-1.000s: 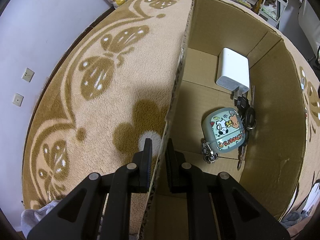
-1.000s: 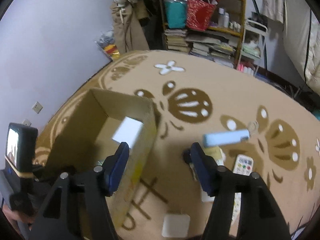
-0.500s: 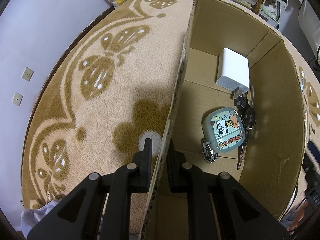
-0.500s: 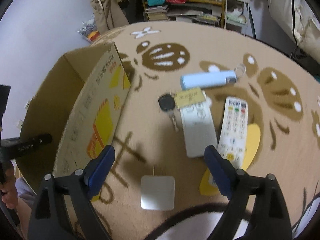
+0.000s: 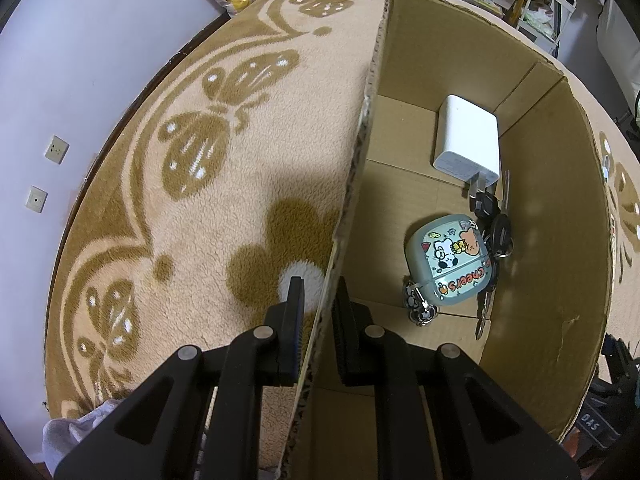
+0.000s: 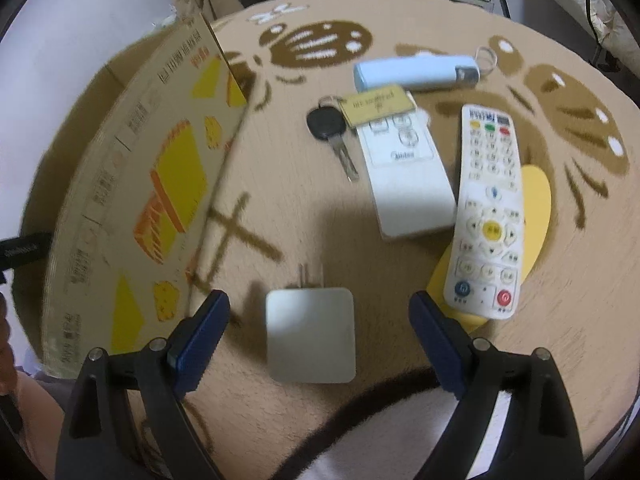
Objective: Organize rigid objects
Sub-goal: 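Move the right gripper back to the items and grasp the white charger, then carry the white charger over the box with the right gripper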
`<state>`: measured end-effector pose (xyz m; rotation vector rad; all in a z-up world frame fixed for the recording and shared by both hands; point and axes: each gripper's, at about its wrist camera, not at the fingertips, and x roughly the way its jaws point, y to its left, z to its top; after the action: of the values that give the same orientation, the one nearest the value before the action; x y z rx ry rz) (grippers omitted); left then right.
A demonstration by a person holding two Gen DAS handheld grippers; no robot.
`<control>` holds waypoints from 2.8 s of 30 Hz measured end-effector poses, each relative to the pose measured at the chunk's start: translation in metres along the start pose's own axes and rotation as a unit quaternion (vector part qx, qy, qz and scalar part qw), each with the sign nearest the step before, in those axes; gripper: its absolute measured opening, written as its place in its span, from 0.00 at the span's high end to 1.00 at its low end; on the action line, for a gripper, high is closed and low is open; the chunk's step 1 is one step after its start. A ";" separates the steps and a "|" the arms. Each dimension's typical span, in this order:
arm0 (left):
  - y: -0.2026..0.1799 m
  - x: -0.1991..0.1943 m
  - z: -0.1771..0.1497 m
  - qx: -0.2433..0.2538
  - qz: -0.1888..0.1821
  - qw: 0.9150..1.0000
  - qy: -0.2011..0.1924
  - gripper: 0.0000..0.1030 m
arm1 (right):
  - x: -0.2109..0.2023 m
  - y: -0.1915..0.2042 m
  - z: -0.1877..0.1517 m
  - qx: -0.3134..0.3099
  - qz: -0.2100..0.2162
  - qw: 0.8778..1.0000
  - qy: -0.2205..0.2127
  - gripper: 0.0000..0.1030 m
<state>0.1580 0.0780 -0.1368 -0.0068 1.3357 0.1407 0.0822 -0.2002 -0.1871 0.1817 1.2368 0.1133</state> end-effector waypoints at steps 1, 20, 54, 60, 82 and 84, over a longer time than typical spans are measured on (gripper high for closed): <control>0.000 0.000 0.000 0.001 0.001 1.000 0.000 0.87 | 0.004 -0.001 -0.001 0.002 -0.002 1.000 0.008 0.07; -0.003 -0.001 -0.001 0.001 0.002 1.000 0.000 0.86 | 0.024 0.020 -0.024 -0.041 -0.049 0.998 0.023 0.00; -0.001 -0.001 -0.001 -0.001 0.001 1.000 0.001 0.86 | 0.018 0.031 -0.019 -0.018 -0.062 0.997 -0.040 0.53; -0.001 -0.002 -0.001 -0.002 -0.001 1.000 0.002 0.86 | 0.001 0.013 0.002 -0.023 -0.053 0.997 -0.048 0.53; -0.001 -0.001 -0.001 -0.001 0.000 1.000 0.002 0.86 | -0.063 0.076 0.102 -0.059 -0.021 0.985 -0.161 0.53; -0.001 -0.001 -0.001 -0.001 -0.001 1.000 0.002 0.86 | -0.063 0.083 0.109 -0.065 -0.019 0.984 -0.164 0.53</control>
<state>0.1571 0.0769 -0.1356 -0.0092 1.3387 0.1403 0.1661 -0.1389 -0.0777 0.0593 0.9007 0.1242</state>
